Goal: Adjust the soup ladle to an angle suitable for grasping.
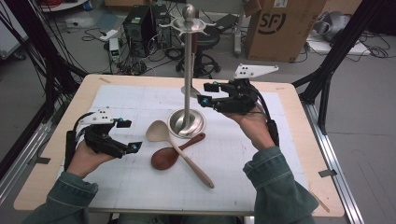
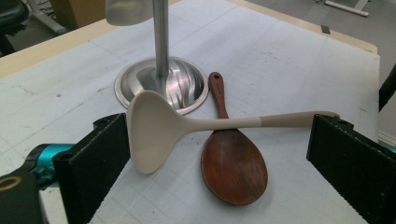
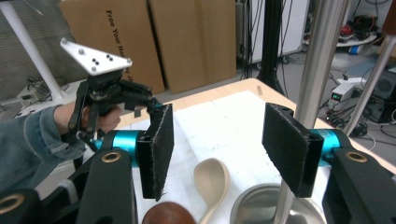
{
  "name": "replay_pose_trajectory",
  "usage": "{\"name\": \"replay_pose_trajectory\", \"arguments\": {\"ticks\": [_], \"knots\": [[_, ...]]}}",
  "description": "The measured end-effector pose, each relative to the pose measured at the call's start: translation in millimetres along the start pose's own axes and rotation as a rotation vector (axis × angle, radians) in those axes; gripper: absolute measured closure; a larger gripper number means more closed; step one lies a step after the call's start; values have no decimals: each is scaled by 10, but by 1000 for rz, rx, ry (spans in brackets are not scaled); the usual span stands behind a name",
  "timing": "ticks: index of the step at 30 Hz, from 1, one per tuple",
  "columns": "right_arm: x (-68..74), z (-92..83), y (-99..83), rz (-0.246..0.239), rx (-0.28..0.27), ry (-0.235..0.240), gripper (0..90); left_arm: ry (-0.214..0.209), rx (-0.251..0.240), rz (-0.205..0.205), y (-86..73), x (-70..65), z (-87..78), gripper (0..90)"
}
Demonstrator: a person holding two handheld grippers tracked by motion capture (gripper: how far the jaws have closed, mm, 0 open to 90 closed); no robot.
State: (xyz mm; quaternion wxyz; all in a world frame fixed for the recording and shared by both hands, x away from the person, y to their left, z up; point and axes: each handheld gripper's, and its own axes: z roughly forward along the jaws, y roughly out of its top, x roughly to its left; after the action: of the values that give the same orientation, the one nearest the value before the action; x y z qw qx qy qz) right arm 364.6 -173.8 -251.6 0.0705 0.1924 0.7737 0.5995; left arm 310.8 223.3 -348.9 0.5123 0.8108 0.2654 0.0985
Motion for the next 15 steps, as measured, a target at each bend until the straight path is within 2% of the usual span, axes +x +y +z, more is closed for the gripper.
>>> {"name": "replay_pose_trajectory", "arguments": {"ticks": [4, 10, 15], "knots": [[32, -32, -114, -1, 12, -12, 416, 1, 1, 0, -2, -3, 5, 66], [55, -91, -273, 23, 16, -27, 412, 5, 4, -1, -12, -6, 24, 66], [87, -104, -382, 28, 42, -38, 399, 8, 7, -2, -25, -6, 46, 66]]}}
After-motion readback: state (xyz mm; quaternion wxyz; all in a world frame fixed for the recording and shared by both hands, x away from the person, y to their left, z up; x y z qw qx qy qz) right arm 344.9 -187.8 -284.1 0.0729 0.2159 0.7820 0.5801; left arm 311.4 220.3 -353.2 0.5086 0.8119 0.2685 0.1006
